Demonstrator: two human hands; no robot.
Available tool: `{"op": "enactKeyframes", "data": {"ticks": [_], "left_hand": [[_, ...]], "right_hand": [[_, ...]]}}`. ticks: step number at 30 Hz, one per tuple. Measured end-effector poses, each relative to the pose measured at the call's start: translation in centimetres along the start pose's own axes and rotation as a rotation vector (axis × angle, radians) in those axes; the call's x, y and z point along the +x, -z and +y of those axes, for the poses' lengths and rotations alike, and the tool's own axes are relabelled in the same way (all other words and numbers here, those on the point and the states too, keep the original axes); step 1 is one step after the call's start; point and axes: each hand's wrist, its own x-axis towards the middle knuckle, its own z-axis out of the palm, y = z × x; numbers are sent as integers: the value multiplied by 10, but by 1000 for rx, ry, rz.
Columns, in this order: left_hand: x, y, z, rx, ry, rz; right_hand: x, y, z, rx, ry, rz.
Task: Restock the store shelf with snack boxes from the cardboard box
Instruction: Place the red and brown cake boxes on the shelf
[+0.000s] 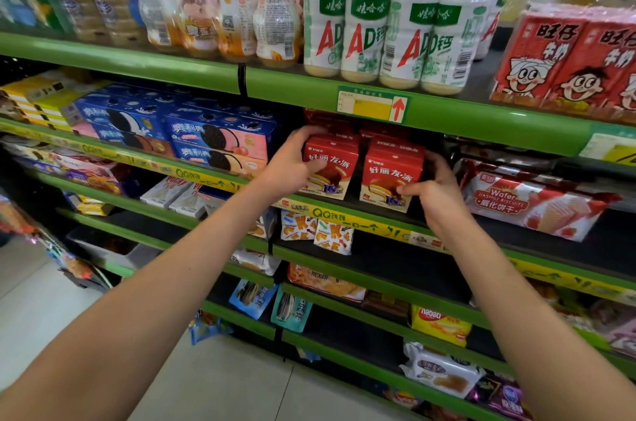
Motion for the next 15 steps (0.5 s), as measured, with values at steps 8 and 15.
{"op": "enactKeyframes", "data": {"ticks": [8,15], "left_hand": [[3,-15,10,801,-293,47],[24,-34,21,1091,-280,-85]], "right_hand": [[12,2,-4,-236,47,-111],[27,-21,-5,-202,57,-138]]}}
